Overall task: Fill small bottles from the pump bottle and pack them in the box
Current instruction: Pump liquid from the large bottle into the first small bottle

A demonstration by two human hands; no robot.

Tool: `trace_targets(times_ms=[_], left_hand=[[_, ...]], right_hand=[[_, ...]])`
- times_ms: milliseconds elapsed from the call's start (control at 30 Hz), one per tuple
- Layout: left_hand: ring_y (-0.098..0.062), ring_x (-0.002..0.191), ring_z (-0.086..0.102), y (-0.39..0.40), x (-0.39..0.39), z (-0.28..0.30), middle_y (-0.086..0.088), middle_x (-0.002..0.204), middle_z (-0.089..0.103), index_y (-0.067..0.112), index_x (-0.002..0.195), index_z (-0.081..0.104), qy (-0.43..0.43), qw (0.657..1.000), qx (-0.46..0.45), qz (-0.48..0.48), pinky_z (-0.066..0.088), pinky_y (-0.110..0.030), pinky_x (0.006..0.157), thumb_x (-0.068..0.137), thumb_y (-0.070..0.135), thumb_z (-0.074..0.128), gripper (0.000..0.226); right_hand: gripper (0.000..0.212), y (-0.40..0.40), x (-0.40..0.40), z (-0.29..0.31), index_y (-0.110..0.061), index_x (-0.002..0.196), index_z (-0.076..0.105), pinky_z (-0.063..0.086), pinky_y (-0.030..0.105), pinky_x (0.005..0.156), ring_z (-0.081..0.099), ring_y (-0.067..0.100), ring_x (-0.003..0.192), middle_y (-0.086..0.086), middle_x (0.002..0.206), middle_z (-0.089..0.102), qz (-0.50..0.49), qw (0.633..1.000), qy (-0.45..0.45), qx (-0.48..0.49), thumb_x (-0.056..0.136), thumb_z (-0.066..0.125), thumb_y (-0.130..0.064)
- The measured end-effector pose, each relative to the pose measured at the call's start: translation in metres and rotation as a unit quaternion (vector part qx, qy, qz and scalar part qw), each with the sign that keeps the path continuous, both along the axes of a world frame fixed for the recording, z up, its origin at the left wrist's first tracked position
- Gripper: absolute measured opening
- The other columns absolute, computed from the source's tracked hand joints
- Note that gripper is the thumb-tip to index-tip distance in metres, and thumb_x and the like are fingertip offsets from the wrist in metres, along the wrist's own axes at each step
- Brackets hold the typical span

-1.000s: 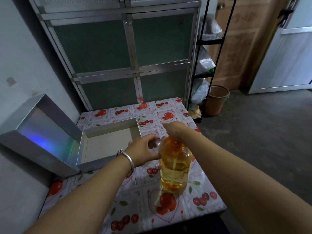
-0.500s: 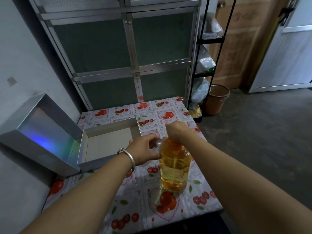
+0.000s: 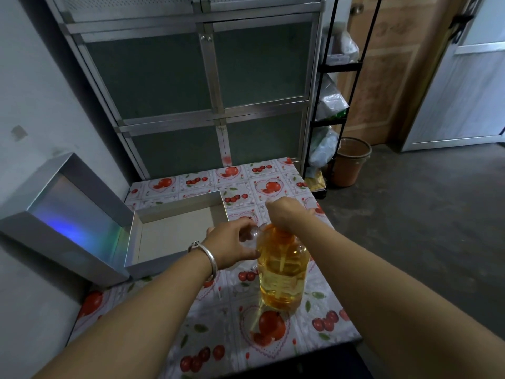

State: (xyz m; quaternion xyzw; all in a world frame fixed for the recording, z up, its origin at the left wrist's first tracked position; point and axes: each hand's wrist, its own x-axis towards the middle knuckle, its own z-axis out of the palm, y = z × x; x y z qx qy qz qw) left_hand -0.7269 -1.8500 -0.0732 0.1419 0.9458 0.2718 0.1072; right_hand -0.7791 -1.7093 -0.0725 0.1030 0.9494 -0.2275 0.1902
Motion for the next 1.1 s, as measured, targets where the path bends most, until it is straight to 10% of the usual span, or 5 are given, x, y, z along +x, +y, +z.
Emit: trace_targets(times_ms=[800, 967, 1100], left_hand=[[-0.015, 0.097, 0.057, 0.002, -0.002, -0.004, 0.011, 0.093, 0.056, 0.027, 0.11, 0.056, -0.001, 1.0, -0.003, 0.008, 0.042, -0.046, 0.097, 0.07, 0.037, 0.074, 0.045], [-0.013, 0.093, 0.055, 0.0, -0.002, -0.002, 0.018, 0.085, 0.052, 0.028, 0.109, 0.055, 0.001, 1.0, 0.004, 0.014, 0.042, -0.047, 0.097, 0.07, 0.037, 0.075, 0.045], [-0.015, 0.096, 0.056, 0.002, -0.004, -0.002, 0.011, 0.092, 0.056, 0.027, 0.109, 0.056, -0.005, 1.0, 0.001, 0.01, 0.042, -0.047, 0.098, 0.07, 0.035, 0.075, 0.044]], right_hand=[[0.047, 0.0, 0.001, 0.003, -0.021, 0.144, 0.033, 0.016, 0.056, 0.111, 0.038, 0.033, 0.131, 0.011, 0.144, 0.04, -0.001, 1.0, 0.009, 0.01, 0.099, 0.026, -0.031], [0.054, 0.002, 0.005, 0.018, -0.01, 0.146, 0.027, 0.035, 0.047, 0.106, 0.038, 0.037, 0.133, 0.018, 0.148, 0.036, 0.002, 0.995, -0.05, -0.092, 0.1, 0.029, -0.037], [0.049, -0.001, 0.006, 0.008, -0.022, 0.146, 0.03, 0.034, 0.052, 0.107, 0.045, 0.034, 0.123, 0.015, 0.141, 0.042, 0.02, 1.0, 0.02, 0.008, 0.097, 0.029, -0.02]])
